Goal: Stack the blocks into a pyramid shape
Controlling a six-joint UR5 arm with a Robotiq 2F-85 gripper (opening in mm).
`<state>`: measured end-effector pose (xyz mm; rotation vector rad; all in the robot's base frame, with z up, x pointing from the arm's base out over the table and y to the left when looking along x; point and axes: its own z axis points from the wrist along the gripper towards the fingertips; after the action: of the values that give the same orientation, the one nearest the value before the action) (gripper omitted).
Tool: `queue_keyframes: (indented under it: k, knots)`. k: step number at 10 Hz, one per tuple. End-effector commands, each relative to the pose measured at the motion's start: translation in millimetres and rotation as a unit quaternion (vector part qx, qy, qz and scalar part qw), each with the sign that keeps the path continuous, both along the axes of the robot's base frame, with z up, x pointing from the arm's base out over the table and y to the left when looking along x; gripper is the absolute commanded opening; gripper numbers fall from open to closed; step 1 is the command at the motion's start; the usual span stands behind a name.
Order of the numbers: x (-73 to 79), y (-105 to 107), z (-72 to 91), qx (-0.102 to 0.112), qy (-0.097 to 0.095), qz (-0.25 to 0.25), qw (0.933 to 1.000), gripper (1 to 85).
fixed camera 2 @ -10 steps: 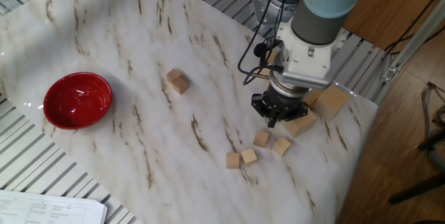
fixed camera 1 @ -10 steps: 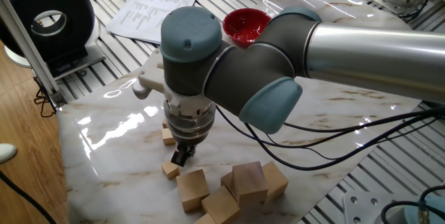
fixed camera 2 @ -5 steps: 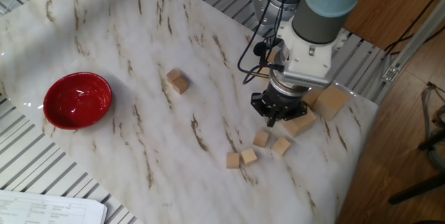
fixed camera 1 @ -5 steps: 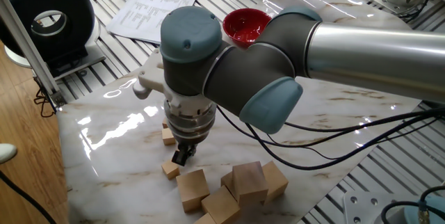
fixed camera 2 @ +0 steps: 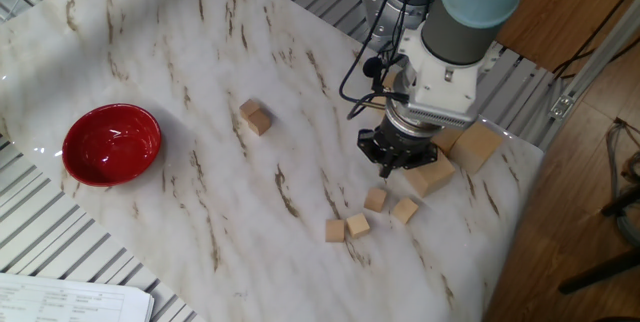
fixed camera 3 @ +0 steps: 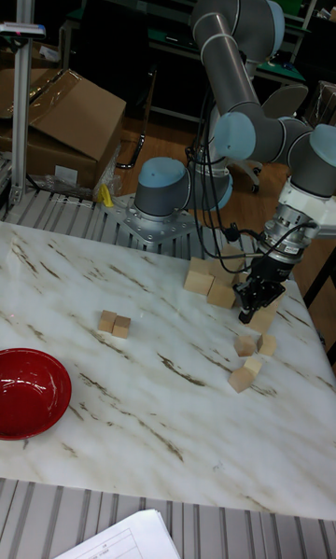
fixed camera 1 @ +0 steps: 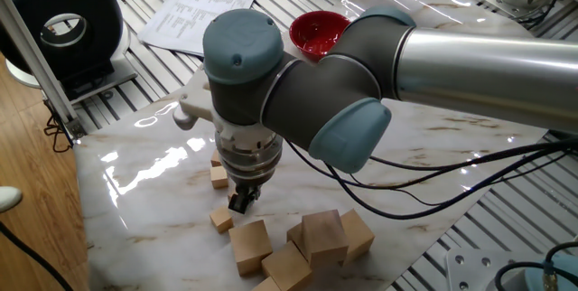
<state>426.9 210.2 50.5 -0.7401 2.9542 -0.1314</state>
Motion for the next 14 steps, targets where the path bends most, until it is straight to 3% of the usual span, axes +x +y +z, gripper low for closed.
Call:
queue_keyframes:
  k: [1,4,7,9,11,12,13,14]
  knots:
    - [2.0,3,-0.1,0.008,-0.002,-0.007,0.9999,1.0]
    - [-4.5,5,-11.8,0.01,-0.001,-0.013,0.9999,1.0]
    - [1.0,-2,-12.7,0.003,-0.001,-0.007,1.0,1.0]
    - [12.9,-1,-11.1,0.005,-0.024,-0.008,0.9997,1.0]
    - [19.6,11,-10.3,0.029,-0.037,-0.01,0.9988,1.0]
    - [28.6,2,-8.2,0.01,-0.054,-0.004,0.9985,1.0]
    - [36.7,6,-6.4,0.021,-0.071,-0.017,0.9971,1.0]
    - [44.4,2,-4.2,0.012,-0.086,-0.008,0.9962,1.0]
